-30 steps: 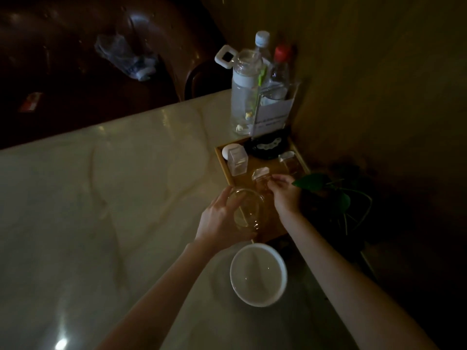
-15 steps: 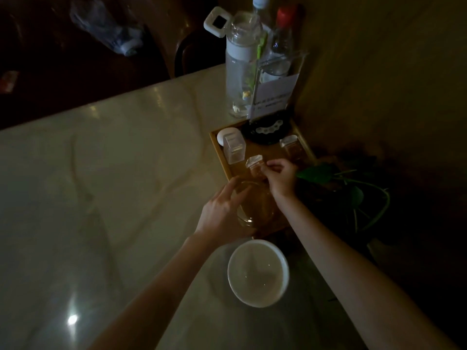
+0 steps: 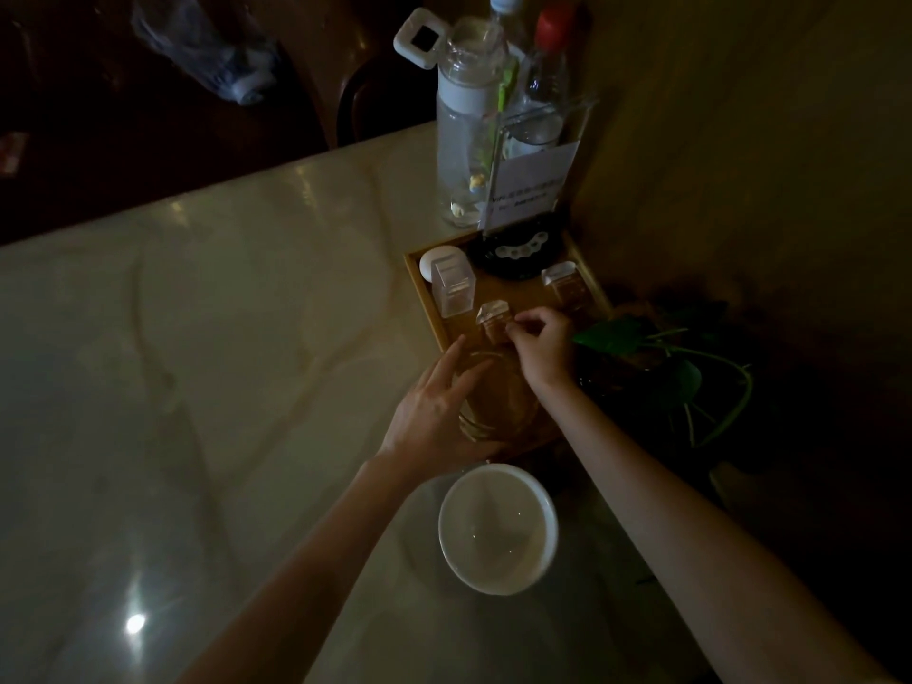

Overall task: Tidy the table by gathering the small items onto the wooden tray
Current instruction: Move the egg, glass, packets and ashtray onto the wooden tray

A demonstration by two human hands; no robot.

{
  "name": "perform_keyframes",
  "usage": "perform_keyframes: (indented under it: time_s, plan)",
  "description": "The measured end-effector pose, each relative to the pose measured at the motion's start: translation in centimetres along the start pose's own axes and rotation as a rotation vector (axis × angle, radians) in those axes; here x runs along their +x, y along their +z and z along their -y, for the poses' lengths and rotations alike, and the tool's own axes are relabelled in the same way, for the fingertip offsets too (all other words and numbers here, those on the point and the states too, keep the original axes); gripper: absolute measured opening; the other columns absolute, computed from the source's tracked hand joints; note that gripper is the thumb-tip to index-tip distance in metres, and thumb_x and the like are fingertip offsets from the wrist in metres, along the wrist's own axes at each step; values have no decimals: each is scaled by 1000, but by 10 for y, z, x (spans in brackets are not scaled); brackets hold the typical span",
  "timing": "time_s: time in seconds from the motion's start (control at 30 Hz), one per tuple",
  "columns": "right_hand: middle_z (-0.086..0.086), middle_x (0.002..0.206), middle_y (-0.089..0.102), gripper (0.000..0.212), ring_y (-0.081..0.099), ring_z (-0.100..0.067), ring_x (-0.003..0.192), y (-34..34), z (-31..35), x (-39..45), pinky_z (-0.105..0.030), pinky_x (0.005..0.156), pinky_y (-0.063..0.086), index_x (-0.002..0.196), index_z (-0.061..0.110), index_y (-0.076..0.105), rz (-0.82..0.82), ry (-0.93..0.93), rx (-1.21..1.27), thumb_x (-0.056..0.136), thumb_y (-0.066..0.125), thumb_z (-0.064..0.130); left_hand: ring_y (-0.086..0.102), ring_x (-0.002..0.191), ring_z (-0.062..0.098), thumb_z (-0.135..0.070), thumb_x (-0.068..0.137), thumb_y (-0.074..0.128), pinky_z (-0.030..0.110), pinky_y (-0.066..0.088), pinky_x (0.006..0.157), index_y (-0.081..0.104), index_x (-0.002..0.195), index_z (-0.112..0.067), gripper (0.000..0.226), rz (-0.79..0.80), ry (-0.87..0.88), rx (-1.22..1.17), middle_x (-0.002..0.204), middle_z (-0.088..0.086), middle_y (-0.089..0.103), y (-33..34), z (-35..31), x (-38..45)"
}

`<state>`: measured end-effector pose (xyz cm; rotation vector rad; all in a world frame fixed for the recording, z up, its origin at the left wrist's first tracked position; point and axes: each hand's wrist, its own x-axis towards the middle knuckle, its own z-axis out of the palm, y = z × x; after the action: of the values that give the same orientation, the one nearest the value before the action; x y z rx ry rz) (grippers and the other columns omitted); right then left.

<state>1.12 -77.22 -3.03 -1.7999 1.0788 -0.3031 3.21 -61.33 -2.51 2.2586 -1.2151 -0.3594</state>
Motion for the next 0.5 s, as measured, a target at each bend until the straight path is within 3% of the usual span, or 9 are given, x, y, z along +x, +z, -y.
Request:
perform_keyframes:
  time_s: [0.1,0.2,0.27,0.4,0.5]
  plan:
    - [-14,113,58,16,55,-24,104,-7,2,-8,-28,86,46,99,3,62,-19,-132,-44,87,57,12,32,134,26,-76,64,46,42,37,101,26,140,-25,93,-14,-53,-14,152,7,20,-5,4,-5]
    - [-12,109,61,22,54,-13,96,-14,4,-20,-8,75,43,107,1,60,62,-273,-95,93,48,13,9,140,11,-77,75,10,37,11,115,11,144,-23,88,-53,-151,14,153,-2,7,-6,21,-13]
    - [-11,112,61,27,51,-9,97,-14,3,-26,-3,78,41,113,2,59,138,-360,-154,95,44,16,-4,139,7,-75,75,-5,34,1,116,4,145,-23,87,-44,-245,77,152,-5,-1,-3,35,-17]
    - [-11,118,62,49,52,-21,113,-6,-3,-30,-36,101,42,114,5,60,198,-464,-256,91,33,39,-11,139,7,-70,77,-10,32,-8,114,4,145,-19,86,-20,-356,148,154,-2,-2,5,51,-21]
    - [-11,127,57,50,47,-22,121,-3,-2,-31,-35,107,35,119,7,57,221,-420,-275,91,32,40,-12,139,10,-58,82,-1,33,-9,114,2,145,-18,74,-6,-360,250,153,-3,-5,11,55,-20]
